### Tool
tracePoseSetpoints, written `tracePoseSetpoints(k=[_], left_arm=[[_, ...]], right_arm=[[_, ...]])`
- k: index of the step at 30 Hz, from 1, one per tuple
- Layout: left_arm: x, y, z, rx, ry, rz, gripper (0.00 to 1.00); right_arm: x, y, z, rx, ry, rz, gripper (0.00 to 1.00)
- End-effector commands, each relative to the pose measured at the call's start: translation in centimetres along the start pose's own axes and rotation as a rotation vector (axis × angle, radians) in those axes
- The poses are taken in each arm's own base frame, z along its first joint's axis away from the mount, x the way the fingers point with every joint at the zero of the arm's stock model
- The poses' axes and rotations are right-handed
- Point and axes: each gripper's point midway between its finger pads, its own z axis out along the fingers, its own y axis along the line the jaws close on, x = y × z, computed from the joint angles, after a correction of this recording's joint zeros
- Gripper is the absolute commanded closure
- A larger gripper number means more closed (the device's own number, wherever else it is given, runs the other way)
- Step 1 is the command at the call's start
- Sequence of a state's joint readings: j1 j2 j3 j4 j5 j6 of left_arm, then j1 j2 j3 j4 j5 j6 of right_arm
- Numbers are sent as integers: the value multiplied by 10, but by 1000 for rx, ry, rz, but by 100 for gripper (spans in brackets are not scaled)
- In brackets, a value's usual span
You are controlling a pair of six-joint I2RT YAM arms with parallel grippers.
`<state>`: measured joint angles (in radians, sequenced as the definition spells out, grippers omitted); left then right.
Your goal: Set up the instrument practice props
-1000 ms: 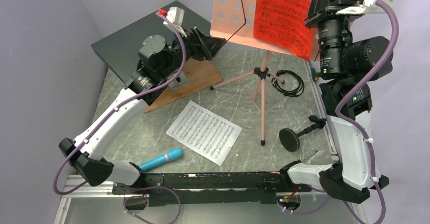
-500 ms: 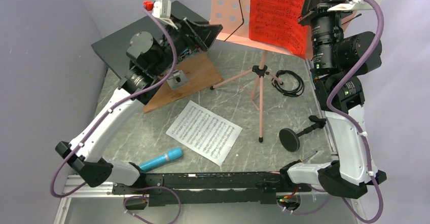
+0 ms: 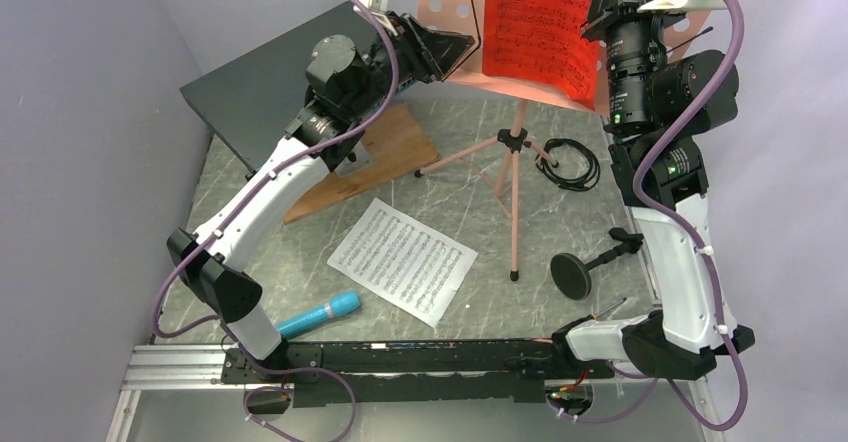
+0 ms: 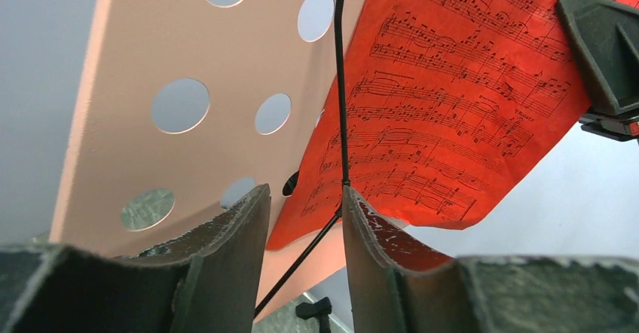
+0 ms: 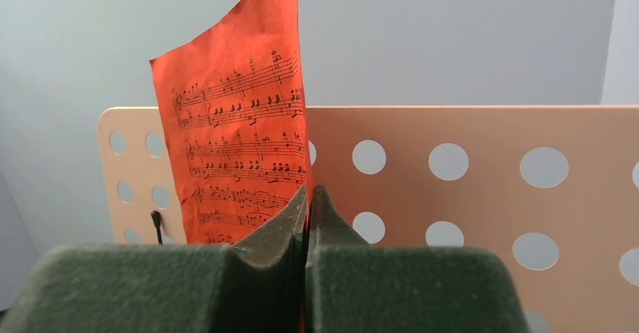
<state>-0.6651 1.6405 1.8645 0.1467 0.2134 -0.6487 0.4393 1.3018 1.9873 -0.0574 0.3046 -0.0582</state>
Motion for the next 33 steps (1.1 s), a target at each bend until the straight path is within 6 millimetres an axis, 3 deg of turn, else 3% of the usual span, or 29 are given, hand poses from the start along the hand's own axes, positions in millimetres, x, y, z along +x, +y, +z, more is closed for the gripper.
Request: tracePoseSetpoints(k=[1, 15, 28, 33], left_arm=[[-33, -43, 2, 160, -78, -10, 57], [-27, -46, 14, 220, -75, -60, 61], [-26, -47, 19, 241, -76, -69, 86], [-28, -53, 17, 268, -80, -57, 91]], right_arm=[[-31, -1, 0, -4, -88, 52, 100], [-12, -1, 8, -8, -57, 85, 100], [-12, 0, 13, -23, -84, 111, 100], [-9, 0, 15, -25, -95, 128, 100]])
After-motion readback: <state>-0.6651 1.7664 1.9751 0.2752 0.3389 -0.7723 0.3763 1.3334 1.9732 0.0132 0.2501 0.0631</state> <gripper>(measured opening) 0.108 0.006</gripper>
